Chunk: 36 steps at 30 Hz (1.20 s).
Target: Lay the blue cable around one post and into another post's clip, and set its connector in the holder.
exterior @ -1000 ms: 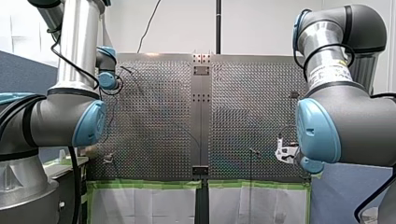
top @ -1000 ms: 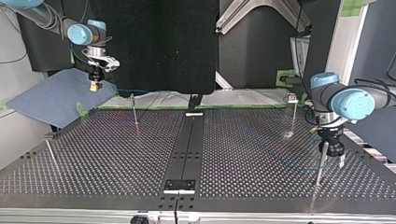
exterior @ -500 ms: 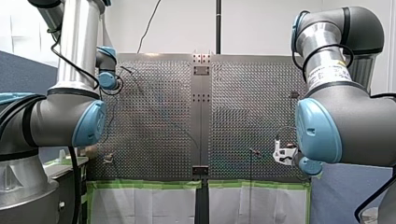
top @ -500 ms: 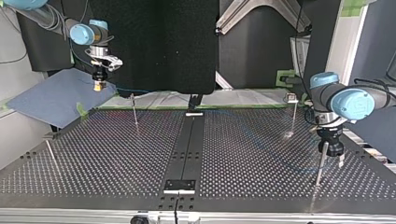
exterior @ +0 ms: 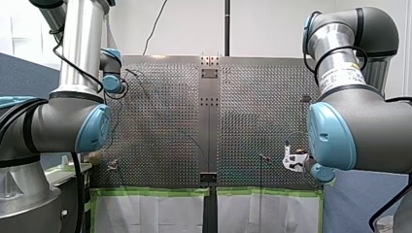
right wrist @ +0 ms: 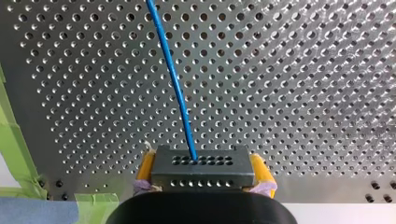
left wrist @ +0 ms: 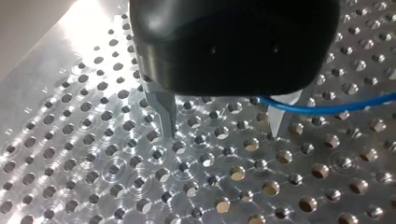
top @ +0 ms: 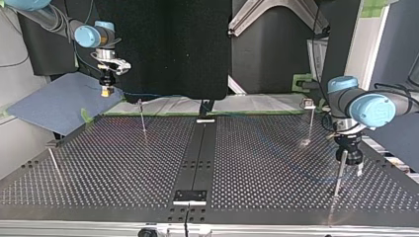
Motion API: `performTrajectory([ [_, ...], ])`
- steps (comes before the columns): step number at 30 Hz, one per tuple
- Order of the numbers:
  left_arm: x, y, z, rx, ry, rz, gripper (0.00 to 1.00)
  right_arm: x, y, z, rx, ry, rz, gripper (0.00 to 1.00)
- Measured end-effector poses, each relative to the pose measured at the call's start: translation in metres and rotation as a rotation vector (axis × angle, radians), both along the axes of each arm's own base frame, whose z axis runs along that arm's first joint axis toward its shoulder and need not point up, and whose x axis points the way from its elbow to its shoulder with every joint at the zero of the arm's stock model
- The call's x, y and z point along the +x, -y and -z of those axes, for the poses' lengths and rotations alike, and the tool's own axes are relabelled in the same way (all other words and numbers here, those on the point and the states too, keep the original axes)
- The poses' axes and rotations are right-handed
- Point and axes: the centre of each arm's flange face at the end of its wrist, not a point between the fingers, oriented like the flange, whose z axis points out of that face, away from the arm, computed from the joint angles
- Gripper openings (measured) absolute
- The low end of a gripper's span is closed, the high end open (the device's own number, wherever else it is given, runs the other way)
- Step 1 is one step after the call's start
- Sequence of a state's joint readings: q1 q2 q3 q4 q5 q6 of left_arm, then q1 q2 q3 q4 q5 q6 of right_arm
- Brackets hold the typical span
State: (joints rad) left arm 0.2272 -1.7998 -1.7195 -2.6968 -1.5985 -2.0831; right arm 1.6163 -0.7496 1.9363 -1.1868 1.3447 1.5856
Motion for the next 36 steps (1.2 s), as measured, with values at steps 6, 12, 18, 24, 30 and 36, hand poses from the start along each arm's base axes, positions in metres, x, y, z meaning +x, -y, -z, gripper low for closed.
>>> performTrajectory([
  [6, -0.003, 0.001, 0.003, -0.02, -0.023, 0.0, 0.98, 0.0, 0.0, 0.0, -0.001, -0.001, -0.001, 0.0],
  [12, -0.002, 0.001, 0.003, -0.067, -0.016, 0.028, 0.98, 0.0, 0.0, 0.0, 0.0, -0.002, -0.001, 0.0],
  [18, -0.002, -0.001, 0.003, -0.122, -0.005, 0.056, 0.98, 0.001, 0.0, 0.0, 0.002, -0.002, -0.002, 0.0],
  [24, -0.003, -0.004, 0.003, -0.171, 0.005, 0.056, 0.98, 0.001, 0.0, 0.0, 0.002, -0.002, -0.002, 0.0],
  [30, -0.01, -0.01, 0.004, -0.204, 0.021, 0.049, 0.98, 0.001, 0.0, 0.0, 0.003, -0.002, -0.002, 0.0],
  [36, -0.022, -0.007, 0.01, -0.25, 0.051, 0.089, 0.98, 0.001, 0.0, 0.0, 0.003, -0.002, -0.002, 0.0],
])
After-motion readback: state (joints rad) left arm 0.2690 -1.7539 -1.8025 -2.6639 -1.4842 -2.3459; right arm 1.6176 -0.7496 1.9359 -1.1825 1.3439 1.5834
